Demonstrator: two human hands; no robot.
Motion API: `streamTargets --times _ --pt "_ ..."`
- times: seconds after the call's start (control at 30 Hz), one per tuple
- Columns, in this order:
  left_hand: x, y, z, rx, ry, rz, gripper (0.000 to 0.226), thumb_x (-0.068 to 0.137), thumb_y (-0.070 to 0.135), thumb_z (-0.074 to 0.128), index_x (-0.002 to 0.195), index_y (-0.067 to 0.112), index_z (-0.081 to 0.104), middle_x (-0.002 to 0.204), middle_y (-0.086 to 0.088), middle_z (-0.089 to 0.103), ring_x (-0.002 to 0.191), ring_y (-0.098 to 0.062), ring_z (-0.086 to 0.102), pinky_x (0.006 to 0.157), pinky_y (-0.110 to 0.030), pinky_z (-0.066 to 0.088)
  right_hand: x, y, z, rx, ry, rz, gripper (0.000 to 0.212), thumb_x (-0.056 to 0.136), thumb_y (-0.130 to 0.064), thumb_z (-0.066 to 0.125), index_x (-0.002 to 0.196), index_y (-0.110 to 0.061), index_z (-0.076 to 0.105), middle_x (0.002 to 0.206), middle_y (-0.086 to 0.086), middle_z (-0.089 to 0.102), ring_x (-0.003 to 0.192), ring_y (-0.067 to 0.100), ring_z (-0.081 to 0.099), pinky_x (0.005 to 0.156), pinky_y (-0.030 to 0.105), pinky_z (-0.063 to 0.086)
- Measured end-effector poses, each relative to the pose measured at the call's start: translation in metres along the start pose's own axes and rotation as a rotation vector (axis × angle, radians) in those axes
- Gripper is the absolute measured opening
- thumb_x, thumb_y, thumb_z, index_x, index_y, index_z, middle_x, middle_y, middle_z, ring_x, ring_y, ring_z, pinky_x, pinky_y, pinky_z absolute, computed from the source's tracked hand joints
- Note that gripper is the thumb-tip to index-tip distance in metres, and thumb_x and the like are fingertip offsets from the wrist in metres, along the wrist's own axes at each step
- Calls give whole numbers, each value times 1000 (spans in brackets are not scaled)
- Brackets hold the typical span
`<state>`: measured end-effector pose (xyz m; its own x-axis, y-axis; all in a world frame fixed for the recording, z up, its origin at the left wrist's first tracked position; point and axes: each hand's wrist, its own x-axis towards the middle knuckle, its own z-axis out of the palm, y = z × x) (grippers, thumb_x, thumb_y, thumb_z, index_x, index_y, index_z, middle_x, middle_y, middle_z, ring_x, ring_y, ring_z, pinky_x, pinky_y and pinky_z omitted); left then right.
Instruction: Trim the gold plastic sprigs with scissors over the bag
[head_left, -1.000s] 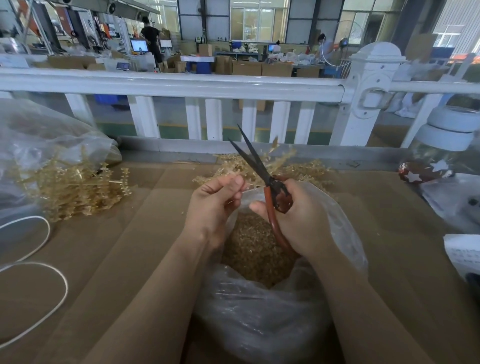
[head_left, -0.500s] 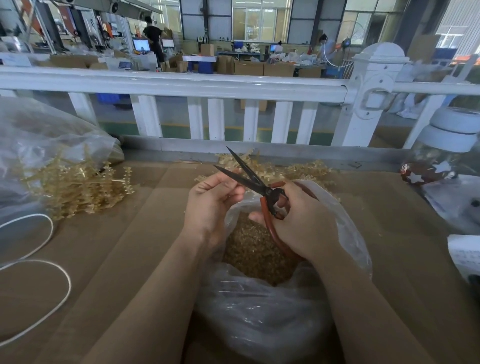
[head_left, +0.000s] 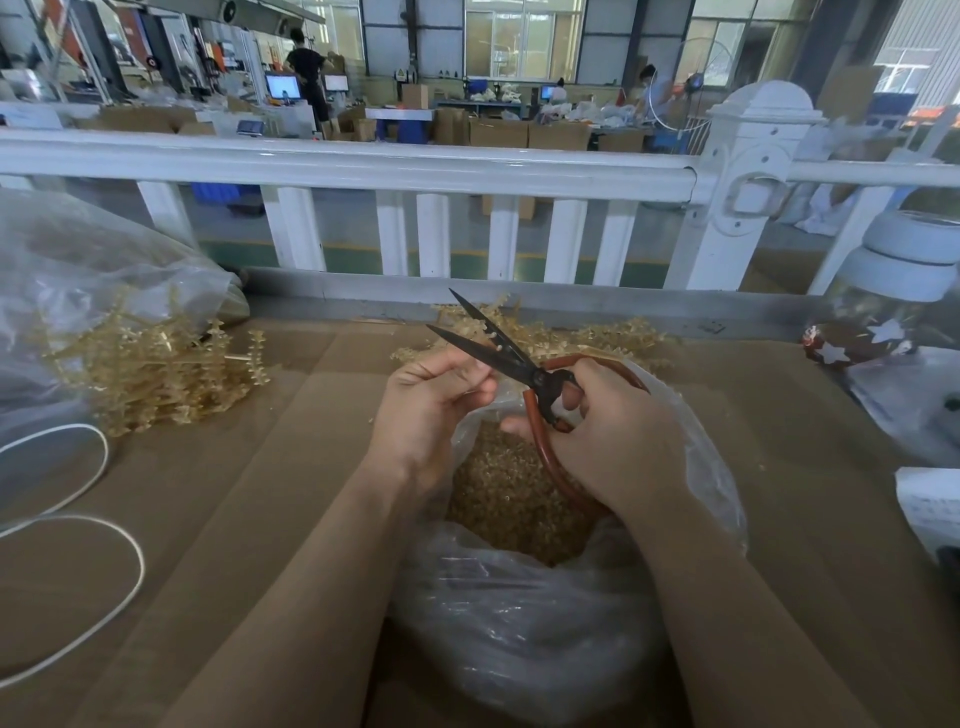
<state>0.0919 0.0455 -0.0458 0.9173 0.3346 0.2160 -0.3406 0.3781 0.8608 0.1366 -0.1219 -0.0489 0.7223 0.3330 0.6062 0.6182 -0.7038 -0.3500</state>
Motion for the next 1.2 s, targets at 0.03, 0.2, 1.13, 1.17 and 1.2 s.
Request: streamTargets --times 0.03,0.2,1.13,1.17,1.2 --pt "0 0 -1 2 -5 -3 11 73 6 66 81 -2 69 66 -5 65 62 -11 59 65 -21 52 0 0 0 -5 11 -5 51 72 -83 56 82 -33 49 67 -26 38 60 -8 37 54 10 25" --pt "0 0 -1 -13 -24 -17 9 74 6 66 78 1 72 66 -6 65 61 -12 60 65 -21 52 1 0 -1 -17 26 -5 50 73 -82 58 81 -34 48 65 -25 37 59 -9 36 53 9 25" --pt "-4 2 6 181 51 112 16 88 -12 52 81 -4 65 66 -11 63 56 -17 57 59 -24 52 -1 2 -1 -34 51 -68 67 77 -87 43 82 -24 65 73 -18 52 64 3 46 58 18 43" --pt "-4 2 6 166 45 106 16 88 -12 52 81 -4 65 65 -11 63 57 -17 56 60 -24 52 -1 2 0 -26 59 -71 68 78 -86 42 83 -23 65 73 -18 51 64 3 45 59 17 42" --pt "-3 2 6 150 35 101 18 89 -12 51 81 -4 64 65 -11 62 57 -18 56 61 -24 52 -1 2 1 -13 61 -71 69 78 -86 41 84 -22 66 73 -18 51 64 3 45 59 17 42"
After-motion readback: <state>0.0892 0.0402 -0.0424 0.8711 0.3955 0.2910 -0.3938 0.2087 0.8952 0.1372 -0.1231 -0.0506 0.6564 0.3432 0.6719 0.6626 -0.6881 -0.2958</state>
